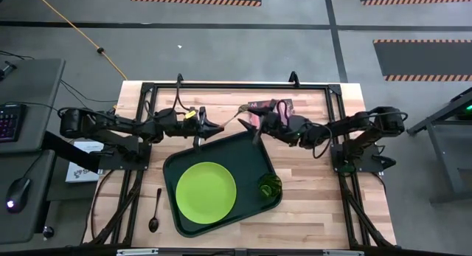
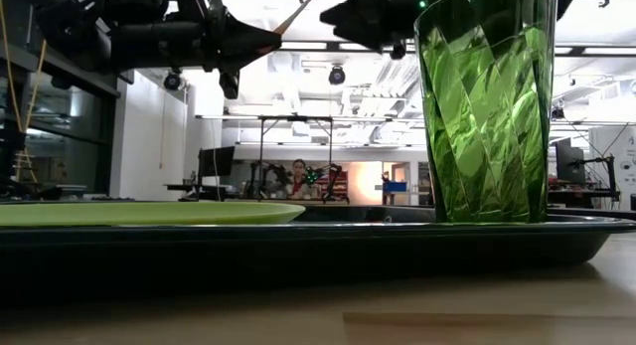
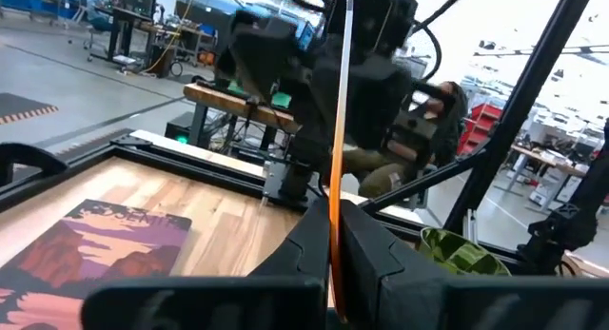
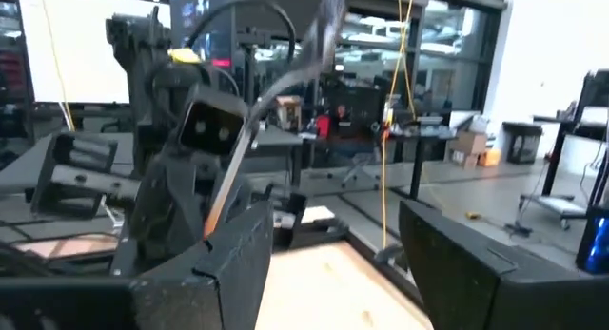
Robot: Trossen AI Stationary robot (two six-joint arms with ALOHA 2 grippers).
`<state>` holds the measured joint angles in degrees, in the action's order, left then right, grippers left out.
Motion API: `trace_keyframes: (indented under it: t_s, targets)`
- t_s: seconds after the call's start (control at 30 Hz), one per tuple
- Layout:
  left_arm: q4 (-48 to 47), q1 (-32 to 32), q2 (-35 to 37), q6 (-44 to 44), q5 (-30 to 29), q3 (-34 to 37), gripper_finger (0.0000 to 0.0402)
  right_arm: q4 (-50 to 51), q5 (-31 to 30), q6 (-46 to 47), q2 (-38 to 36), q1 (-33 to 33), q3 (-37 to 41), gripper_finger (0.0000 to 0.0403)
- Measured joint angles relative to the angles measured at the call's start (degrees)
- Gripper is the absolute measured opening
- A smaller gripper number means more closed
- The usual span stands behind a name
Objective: Pick and place plate/cup/fork/spoon on tray
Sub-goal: Put the orange fork on the black tray to the right of the green plate
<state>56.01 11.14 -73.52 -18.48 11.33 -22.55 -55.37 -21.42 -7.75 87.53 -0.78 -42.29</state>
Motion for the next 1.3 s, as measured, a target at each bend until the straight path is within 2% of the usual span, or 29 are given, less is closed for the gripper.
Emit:
trace_keyframes:
  t_s: [0.3, 0.53, 0.7, 0.8, 0.87, 1.03, 1.1, 1.3]
  targets:
    - [-2.7, -0.2, 0.0, -0.9, -2.2, 0.0, 0.0001, -4.2, 0.6, -4.4, 0.0, 0.2, -1.1, 0.0220]
    - [-4.2, -0.4, 0.0, 0.6, -3.7, 0.0, 0.0001, -8.3, 3.2, -5.0, 0.0, 0.4, -1.1, 0.0220]
    - [-3.9, -0.4, 0.0, 0.7, -4.0, 0.0, 0.0001, -8.8, 2.4, -5.2, 0.0, 0.4, -1.1, 0.0211]
    - [-3.9, -0.3, 0.0, 0.8, -4.4, 0.0, 0.0001, -8.8, 1.5, -5.1, 0.0, 0.4, -1.1, 0.0180]
    - [-3.9, -0.3, 0.0, 1.1, -4.6, 0.0, 0.0001, -9.0, 0.2, -4.9, 0.0, 0.4, -1.1, 0.0146]
    - [-4.3, -0.3, 0.0, 2.0, -5.5, 0.0, 0.0007, -9.2, -1.1, -5.4, -0.1, 0.4, -1.1, 0.0021]
    - [-5.0, -0.3, 0.0, 2.7, -6.0, 0.0, 0.0019, -9.1, -1.3, -5.6, -0.1, 0.6, -1.1, 0.0014]
    - [-9.2, 0.8, 1.8, 4.2, -7.8, 0.0, 0.0083, -3.1, -9.2, -9.6, -3.0, 2.6, -1.1, 0.0005]
